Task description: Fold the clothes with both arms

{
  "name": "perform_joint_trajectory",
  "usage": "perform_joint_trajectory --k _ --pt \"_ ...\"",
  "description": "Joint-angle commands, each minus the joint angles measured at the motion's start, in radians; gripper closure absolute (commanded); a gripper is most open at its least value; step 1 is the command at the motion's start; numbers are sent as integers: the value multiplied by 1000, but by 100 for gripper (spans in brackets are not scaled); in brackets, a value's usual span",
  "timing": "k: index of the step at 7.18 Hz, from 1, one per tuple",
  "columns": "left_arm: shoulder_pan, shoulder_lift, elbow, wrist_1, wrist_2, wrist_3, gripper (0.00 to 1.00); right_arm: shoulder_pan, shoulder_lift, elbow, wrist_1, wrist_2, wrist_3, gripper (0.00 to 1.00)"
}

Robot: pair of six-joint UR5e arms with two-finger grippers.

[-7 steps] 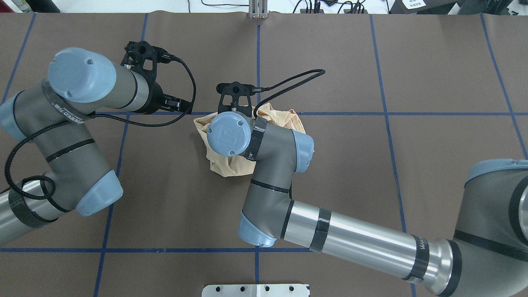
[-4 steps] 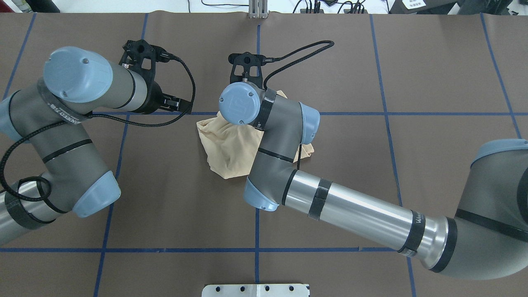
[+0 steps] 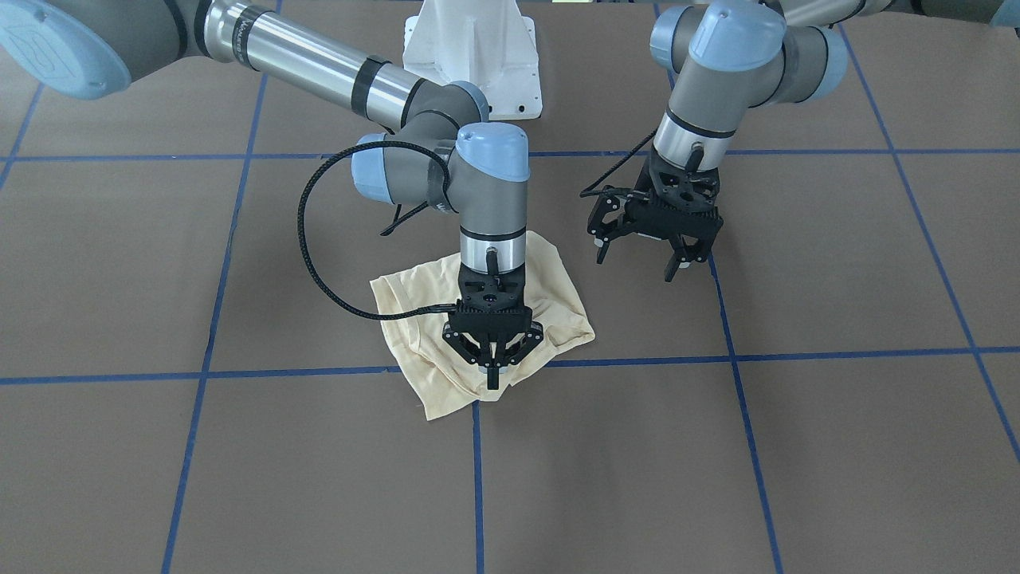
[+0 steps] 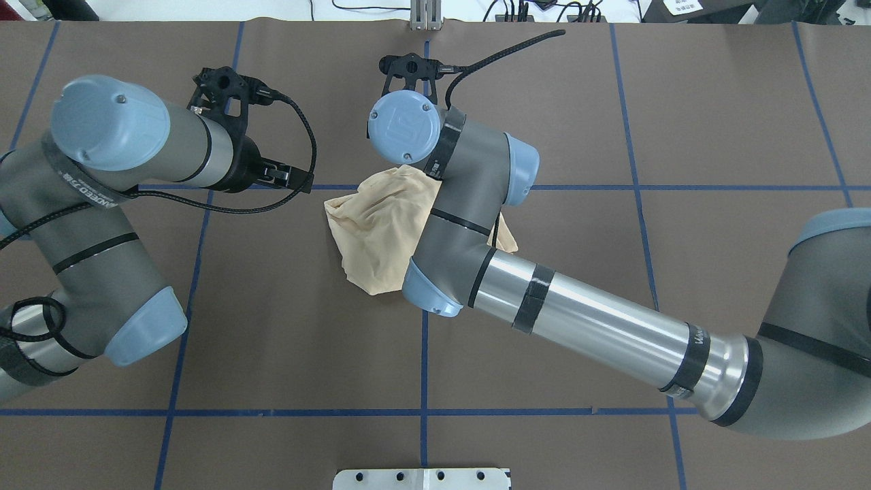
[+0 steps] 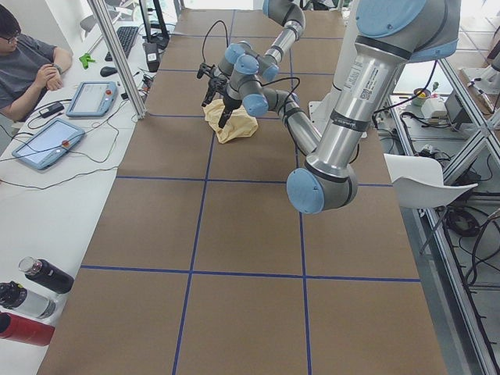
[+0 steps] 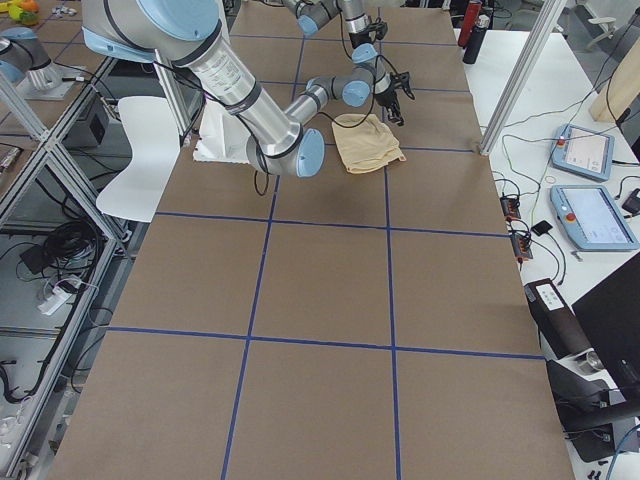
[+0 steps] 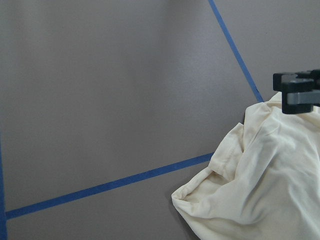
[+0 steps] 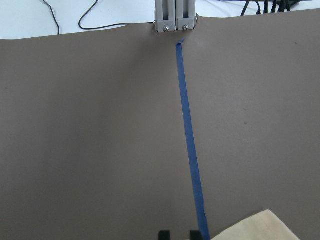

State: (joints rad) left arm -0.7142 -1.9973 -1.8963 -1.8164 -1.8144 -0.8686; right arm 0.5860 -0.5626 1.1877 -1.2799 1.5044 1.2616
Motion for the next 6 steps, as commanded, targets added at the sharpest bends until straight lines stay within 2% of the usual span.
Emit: perform_joint_trajectory --k 1,2,3,4,5,6 --pt "-14 108 -102 5 -19 40 0 60 -119 251 -186 161 -72 1" --pt "-37 180 -159 17 -19 99 0 87 -282 485 -272 187 -144 1" --pt "-83 240 -203 41 -38 176 0 139 -401 665 -371 260 -230 1" --pt "-153 308 -223 42 -80 275 0 188 -496 790 -436 301 -331 1" --pt "-253 371 -222 40 -123 428 0 256 -629 864 -427 380 -431 1" --pt "-398 423 -210 42 -204 576 0 355 -748 922 -424 476 -565 1"
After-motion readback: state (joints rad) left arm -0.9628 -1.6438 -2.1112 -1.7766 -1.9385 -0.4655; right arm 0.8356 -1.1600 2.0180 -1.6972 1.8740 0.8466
